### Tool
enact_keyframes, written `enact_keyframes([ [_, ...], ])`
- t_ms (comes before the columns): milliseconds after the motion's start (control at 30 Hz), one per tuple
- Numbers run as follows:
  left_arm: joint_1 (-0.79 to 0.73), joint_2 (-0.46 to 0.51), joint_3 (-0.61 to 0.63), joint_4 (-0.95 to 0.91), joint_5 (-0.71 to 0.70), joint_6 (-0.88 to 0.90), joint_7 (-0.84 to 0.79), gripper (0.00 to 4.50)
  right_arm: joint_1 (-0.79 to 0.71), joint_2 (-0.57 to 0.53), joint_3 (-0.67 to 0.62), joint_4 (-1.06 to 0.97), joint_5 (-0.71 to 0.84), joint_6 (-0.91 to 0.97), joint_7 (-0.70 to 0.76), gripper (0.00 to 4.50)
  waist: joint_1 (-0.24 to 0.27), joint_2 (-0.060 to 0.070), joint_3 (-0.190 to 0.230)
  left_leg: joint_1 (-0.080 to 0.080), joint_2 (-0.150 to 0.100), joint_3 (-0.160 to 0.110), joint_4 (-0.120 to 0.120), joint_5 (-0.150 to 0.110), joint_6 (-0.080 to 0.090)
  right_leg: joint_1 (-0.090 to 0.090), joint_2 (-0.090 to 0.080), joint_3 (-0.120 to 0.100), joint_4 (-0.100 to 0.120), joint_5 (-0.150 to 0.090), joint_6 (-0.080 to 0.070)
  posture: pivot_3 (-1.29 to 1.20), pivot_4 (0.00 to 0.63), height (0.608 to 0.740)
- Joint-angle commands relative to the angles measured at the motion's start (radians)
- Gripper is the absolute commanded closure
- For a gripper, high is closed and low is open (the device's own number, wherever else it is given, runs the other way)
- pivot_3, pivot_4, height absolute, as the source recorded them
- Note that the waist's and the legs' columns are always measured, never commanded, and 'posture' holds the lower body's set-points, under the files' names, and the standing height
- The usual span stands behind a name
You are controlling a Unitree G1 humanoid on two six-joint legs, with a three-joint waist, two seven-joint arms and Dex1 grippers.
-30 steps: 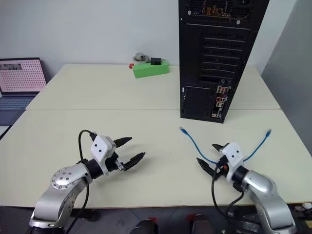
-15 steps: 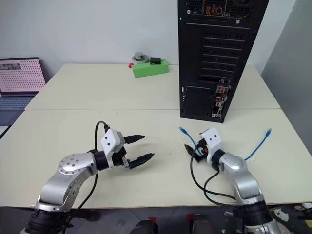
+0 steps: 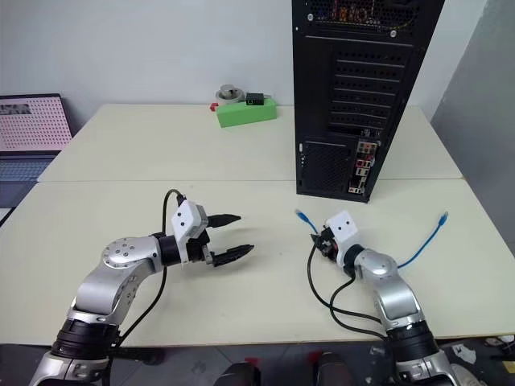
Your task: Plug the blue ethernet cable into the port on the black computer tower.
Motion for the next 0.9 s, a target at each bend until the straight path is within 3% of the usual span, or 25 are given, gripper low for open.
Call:
enact_keyframes([
  [33, -0.018, 0.016, -0.005, -0.003, 0.012, -0.041, -0.018, 0.00, 0.009, -0.022, 0.006, -0.054, -0.009, 0.014, 0.018, 3.66, 0.000, 0.000, 0.000, 0.000, 0.000, 0.000, 0.000, 0.000, 0.000, 0.000, 0.000, 0.000, 0.000, 0.000, 0.000, 0.00, 0.150, 0.740],
  [167, -0.012, 0.025, -0.014, 0.010, 0.027, -0.062, -0.033, 0.00, 0.029, -0.076, 0.028, -0.108, -0.003, 0.012, 0.092, 4.48, 0.001, 0.000, 0.000, 0.000, 0.000, 0.000, 0.000, 0.000, 0.000, 0.000, 0.000, 0.000, 0.000, 0.000, 0.000, 0.00, 0.150, 0.740],
  [500, 0.022, 0.041, -0.081, 0.007, 0.073, -0.142, -0.087, 0.00, 0.118, -0.281, 0.061, -0.340, 0.020, -0.042, 0.303, 4.48, 0.001, 0.000, 0.001, 0.000, 0.000, 0.000, 0.000, 0.000, 0.000, 0.000, 0.000, 0.000, -0.001, 0.000, 0.000, 0.00, 0.150, 0.740],
  [900, -0.072, -0.014, -0.137, 0.054, 0.050, -0.106, -0.153, 0.00, 0.086, -0.339, 0.128, -0.431, -0.024, -0.144, 0.391, 4.48, 0.001, -0.001, 0.001, 0.000, 0.000, 0.000, 0.001, 0.000, 0.000, 0.001, 0.001, -0.001, 0.000, 0.000, 0.000, 0.00, 0.150, 0.740],
])
